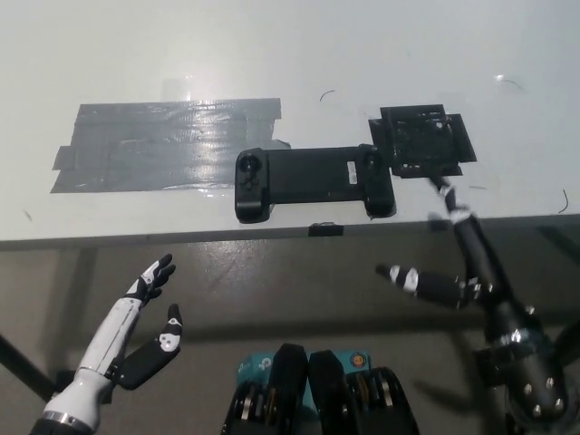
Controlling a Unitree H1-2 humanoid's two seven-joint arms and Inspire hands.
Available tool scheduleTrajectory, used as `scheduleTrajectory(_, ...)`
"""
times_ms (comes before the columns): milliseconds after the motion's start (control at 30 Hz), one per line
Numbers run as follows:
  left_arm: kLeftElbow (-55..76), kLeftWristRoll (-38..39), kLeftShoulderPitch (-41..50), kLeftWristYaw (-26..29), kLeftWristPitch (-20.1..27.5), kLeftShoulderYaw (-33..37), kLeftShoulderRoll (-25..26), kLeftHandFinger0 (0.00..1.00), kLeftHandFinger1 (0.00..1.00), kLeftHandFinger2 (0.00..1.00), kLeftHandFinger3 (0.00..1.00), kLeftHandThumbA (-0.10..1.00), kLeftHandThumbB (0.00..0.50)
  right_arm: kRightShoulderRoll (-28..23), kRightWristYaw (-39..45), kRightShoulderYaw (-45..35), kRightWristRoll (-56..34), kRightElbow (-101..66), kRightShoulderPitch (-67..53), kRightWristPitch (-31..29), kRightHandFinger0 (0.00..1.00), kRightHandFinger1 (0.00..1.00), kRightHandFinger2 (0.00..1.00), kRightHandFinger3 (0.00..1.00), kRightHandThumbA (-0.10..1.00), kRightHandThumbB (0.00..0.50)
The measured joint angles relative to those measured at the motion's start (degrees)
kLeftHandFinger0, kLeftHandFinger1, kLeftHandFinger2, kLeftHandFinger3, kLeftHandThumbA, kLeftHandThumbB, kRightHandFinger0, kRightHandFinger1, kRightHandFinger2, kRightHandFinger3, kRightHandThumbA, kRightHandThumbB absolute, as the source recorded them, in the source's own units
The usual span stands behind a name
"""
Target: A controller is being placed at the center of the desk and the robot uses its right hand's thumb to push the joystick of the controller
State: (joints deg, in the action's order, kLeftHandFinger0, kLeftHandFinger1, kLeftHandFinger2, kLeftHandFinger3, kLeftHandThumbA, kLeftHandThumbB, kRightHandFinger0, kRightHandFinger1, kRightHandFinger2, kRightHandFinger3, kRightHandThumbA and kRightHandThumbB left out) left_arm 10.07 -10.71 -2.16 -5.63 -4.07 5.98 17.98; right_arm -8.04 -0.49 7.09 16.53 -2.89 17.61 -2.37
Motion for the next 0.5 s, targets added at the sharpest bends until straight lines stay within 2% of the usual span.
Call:
scheduleTrajectory(200,0.17,-0.25,0.72,0.01,-0.04,-0.02,-0.07,1.0,1.0,1.0,1.0,0.27,0.014,-0.01,-0.38,-1.66,0.43,4.54,7.95,0.84,1.0,1.0,1.0,1.0,1.0,0.249)
scheduleTrajectory(400,0.32,-0.59,0.85,0.01,-0.06,-0.03,-0.12,1.0,1.0,1.0,1.0,0.32,0.018,0.18,-1.1,-3.23,0.28,15.83,16.29,1.01,1.0,1.0,1.0,1.0,1.0,0.309)
scheduleTrajectory(500,0.35,-0.63,0.87,0.0,-0.1,0.0,-0.15,1.0,1.0,1.0,1.0,0.38,0.021,0.33,-1.67,-3.45,0.29,20.34,19.1,1.29,1.0,1.0,1.0,1.0,1.0,0.313)
